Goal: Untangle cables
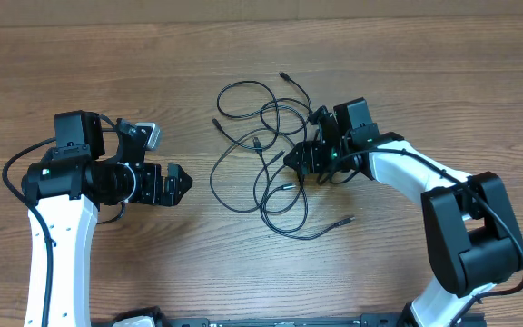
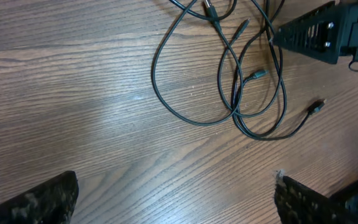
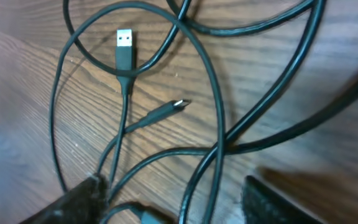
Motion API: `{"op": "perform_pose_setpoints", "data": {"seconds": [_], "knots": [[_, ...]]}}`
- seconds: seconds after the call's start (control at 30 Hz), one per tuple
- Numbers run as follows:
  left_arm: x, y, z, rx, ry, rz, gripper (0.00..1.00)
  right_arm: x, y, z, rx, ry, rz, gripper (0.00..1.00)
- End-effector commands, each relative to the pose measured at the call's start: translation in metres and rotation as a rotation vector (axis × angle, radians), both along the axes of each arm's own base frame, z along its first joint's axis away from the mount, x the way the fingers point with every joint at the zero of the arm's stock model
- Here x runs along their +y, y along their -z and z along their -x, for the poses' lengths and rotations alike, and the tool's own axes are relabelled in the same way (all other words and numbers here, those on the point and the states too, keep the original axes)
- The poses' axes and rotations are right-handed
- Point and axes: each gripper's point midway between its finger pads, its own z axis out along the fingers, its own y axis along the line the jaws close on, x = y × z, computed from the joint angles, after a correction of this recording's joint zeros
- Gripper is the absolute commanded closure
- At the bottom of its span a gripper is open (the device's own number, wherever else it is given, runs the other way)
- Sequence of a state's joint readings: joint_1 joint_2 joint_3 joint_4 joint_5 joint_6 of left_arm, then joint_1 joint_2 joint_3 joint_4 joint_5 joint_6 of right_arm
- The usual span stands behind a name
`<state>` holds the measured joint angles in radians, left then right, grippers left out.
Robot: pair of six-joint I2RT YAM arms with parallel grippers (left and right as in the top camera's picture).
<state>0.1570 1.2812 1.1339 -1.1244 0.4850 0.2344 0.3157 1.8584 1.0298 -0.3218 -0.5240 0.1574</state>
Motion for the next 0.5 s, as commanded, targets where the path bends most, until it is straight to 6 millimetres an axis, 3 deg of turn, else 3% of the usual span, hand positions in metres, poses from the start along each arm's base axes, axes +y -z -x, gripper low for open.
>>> {"op": "perform_pose_setpoints", "data": {"seconds": [0.0,0.23,0.47], "knots": [[0.0,0.002,0.0,0.01,-0.012,0.002,0.0,0.008,-0.007,0.0,0.009,-0.018,-0.04,0.36],[0.0,0.002,0.0,0.01,-0.012,0.002,0.0,0.008,-0.005,0.008,0.051,-0.023,-0.044,0.37],[0.0,0.002,0.0,0.01,-0.012,0.003,0.0,0.025,-0.019,0.019,0.08,-0.087,-0.166,0.5]]}}
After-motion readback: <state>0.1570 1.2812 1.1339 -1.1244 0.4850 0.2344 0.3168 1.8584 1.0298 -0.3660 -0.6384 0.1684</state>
